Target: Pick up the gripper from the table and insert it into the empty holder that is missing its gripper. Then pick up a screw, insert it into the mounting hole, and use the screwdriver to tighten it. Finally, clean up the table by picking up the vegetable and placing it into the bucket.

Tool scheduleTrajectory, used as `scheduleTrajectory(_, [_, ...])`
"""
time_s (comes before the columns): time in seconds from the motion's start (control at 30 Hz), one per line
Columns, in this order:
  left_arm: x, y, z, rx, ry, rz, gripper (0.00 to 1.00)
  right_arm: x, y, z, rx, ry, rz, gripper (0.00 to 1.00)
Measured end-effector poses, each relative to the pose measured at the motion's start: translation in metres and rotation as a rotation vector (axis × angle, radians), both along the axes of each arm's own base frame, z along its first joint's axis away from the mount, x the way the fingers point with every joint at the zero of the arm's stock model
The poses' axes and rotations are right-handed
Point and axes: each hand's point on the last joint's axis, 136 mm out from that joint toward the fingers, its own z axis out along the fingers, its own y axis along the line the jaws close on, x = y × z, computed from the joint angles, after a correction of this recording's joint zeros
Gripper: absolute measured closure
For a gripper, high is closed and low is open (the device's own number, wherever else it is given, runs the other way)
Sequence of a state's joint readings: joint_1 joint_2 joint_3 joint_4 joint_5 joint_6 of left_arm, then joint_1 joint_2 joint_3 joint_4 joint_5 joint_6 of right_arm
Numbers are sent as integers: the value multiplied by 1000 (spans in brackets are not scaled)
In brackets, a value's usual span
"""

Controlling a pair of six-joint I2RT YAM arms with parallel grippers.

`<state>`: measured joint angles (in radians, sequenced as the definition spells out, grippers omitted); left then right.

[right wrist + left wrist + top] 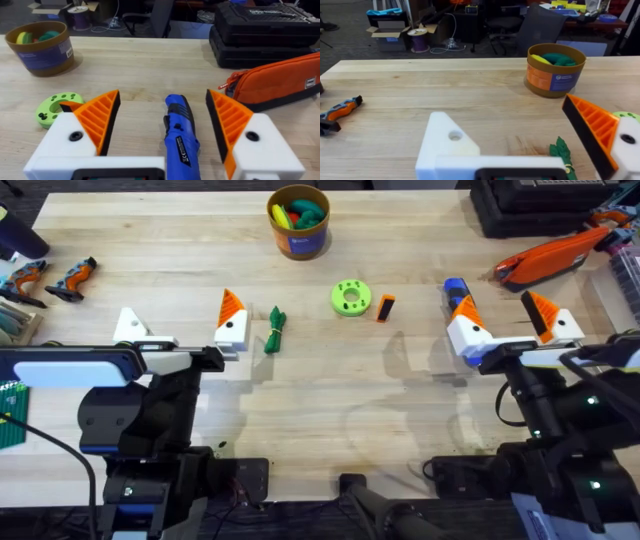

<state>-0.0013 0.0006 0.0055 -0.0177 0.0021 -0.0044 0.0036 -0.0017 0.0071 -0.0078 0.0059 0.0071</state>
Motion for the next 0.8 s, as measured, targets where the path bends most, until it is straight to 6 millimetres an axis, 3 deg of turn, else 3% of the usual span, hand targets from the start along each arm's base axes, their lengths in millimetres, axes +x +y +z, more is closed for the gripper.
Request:
scheduleTrajectory(0.4, [0,0,1,0,-2,0,15,0,0,0,0,1,0,10])
scheduleTrajectory(0.5, [0,0,8,1,-34,-2,15,0,0,2,0,-8,0,11])
scheduleTrajectory(0.7, [-1,-1,21,1,-74,-6,15,0,0,26,5,-97,0,10])
scheduleTrajectory(0.8, [-6,-1,40,1,-92,-8,15,-3,0,42,13,-114,0,10])
